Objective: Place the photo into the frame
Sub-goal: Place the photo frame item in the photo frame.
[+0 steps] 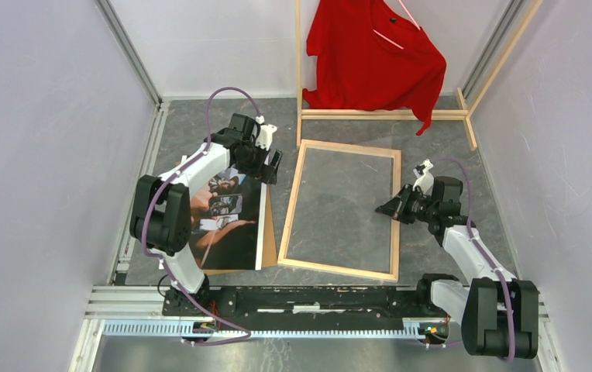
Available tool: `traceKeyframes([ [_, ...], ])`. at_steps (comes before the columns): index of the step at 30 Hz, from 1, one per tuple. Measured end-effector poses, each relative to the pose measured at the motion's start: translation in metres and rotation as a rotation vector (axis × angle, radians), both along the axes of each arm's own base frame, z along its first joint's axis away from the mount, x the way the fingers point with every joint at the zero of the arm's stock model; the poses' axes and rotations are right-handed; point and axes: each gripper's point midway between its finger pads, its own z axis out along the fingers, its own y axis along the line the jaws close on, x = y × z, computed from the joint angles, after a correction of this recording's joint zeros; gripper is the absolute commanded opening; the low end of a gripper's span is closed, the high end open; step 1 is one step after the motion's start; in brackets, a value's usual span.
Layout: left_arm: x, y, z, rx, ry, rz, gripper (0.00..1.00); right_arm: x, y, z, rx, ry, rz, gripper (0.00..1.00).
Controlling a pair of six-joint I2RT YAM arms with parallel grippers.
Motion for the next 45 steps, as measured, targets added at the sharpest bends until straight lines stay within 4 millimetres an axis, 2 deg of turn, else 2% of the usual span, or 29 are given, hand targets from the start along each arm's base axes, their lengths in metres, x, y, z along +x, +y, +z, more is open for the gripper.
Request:
traceKeyframes([
  [45,-0.004,-0.001,-0.007,0.024,0.007,-0.006,0.97,-0.001,-0.010,-0.011,-0.018,0.026,-0.005,0.00],
])
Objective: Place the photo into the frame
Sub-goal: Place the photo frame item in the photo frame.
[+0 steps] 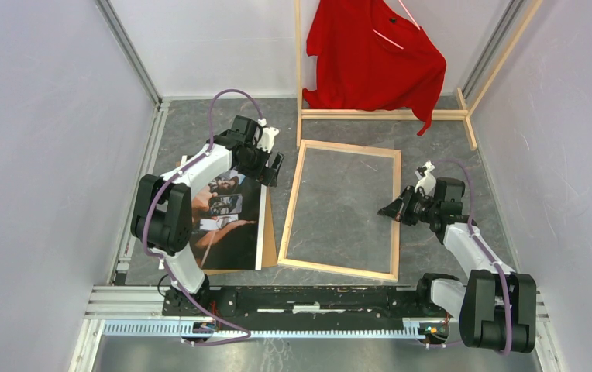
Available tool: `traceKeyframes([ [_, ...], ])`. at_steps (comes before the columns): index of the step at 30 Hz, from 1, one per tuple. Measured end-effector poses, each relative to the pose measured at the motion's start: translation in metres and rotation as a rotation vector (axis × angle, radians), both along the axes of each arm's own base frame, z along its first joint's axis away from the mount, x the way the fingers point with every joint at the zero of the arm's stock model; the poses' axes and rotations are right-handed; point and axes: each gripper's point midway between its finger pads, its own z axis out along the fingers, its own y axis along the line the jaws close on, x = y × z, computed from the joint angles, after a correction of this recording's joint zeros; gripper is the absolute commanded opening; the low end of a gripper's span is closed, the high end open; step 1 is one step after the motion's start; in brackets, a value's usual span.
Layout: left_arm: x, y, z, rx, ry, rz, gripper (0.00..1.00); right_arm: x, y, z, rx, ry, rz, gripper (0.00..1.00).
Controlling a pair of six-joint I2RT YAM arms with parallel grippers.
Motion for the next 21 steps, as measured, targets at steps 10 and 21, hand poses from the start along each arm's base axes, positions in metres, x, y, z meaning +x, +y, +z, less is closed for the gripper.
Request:
traceKeyframes([
  [10,0.0000,0.0011,-0.0009,0.011,-0.008,-0.023,0.97,0.0001,-0.0012,-0.0016,-0.002,0.005,-0.002,0.00],
  [21,-0.0020,0.0023,-0.0035,0.016,-0.004,-0.031,0.97,0.0060,-0.0025,0.0047,-0.007,-0.008,-0.005,0.00],
])
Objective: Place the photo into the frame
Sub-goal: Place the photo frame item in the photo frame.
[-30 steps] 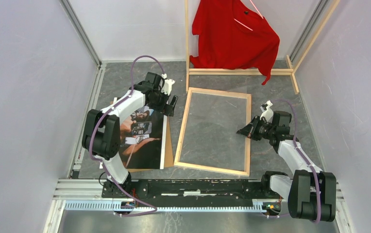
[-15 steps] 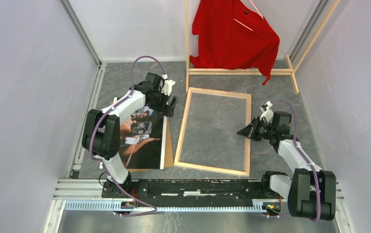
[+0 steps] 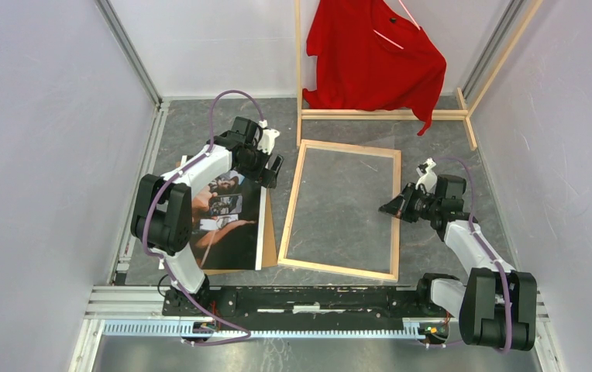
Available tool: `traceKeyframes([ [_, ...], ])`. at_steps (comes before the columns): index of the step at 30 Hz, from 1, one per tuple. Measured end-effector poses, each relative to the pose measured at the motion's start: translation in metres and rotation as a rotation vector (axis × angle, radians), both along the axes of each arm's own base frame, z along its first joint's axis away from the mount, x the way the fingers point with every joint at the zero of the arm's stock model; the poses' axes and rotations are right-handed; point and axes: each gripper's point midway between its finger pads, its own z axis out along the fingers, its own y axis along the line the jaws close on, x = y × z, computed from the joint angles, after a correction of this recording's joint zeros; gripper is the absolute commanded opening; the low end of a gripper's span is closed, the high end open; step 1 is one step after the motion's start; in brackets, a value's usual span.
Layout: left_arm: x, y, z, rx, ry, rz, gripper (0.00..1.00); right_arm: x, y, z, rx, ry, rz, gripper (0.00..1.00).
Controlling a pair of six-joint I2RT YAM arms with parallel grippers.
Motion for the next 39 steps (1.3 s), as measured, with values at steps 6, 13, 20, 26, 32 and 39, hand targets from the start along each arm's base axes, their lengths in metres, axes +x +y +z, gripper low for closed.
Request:
traceKeyframes([
  [6,0.0000,0.0001,0.0000,0.001,-0.001,-0.001,0.97,0.0013,-0.0002,0.0002,-0.001,0.001,0.001,0.00],
  [13,0.0002,0.0003,0.0000,0.003,-0.003,-0.007,0.97,0.0018,0.0001,0.0001,0.003,0.003,0.000,0.00],
  [20,-0.0016,0.0009,-0.0022,0.008,0.000,-0.015,0.97,0.0038,0.0025,0.0039,0.024,-0.009,0.003,0.00],
  [26,-0.0052,-0.0003,-0.0051,0.011,0.008,-0.022,0.97,0.0044,0.0045,0.0052,0.044,-0.017,0.001,0.01],
  [32,-0.0060,-0.0017,-0.0052,0.012,0.008,-0.028,0.97,0.0039,0.0054,0.0033,0.057,-0.018,-0.008,0.36],
  [39,-0.0059,-0.0017,-0.0052,0.012,0.007,-0.031,0.97,0.0053,-0.0024,-0.0005,-0.002,-0.015,-0.027,0.70],
])
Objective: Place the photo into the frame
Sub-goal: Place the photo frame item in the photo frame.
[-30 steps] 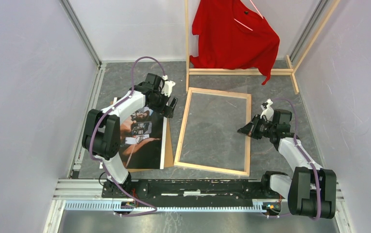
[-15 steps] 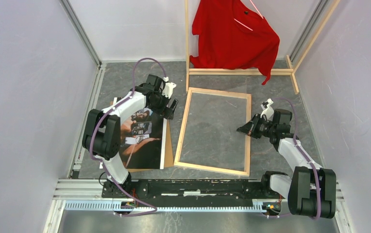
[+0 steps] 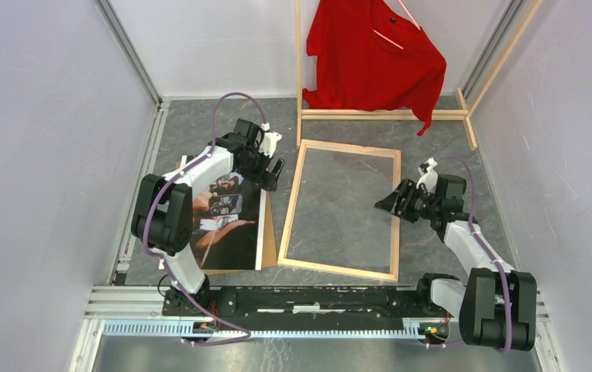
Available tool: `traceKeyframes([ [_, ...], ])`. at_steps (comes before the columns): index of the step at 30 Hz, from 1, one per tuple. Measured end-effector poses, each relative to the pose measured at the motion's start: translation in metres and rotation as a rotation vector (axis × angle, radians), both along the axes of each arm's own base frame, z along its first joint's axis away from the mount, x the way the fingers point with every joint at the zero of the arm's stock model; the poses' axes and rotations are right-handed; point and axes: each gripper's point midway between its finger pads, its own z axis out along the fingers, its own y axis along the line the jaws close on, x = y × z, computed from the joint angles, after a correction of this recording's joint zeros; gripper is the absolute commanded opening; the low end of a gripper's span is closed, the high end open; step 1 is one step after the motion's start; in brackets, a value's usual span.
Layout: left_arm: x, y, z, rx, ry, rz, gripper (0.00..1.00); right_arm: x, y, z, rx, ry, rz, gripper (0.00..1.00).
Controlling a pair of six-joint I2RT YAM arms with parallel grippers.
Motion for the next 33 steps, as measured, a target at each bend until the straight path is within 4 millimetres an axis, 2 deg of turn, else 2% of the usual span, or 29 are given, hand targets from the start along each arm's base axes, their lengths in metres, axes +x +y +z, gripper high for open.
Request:
traceKeyframes([
  [3,0.000,0.000,0.000,0.000,0.000,-0.001,0.97,0.002,-0.004,0.000,-0.032,-0.001,-0.005,0.77],
  [11,-0.003,-0.001,-0.002,0.002,0.006,-0.004,0.97,-0.002,-0.010,-0.009,-0.126,0.036,-0.007,0.80],
  [20,-0.004,-0.002,-0.002,0.002,0.007,-0.009,0.97,0.002,-0.017,-0.009,-0.216,0.043,-0.012,0.81],
  [33,-0.006,-0.003,-0.004,0.005,0.011,-0.014,0.97,-0.002,-0.008,-0.018,-0.271,0.057,0.019,0.81],
])
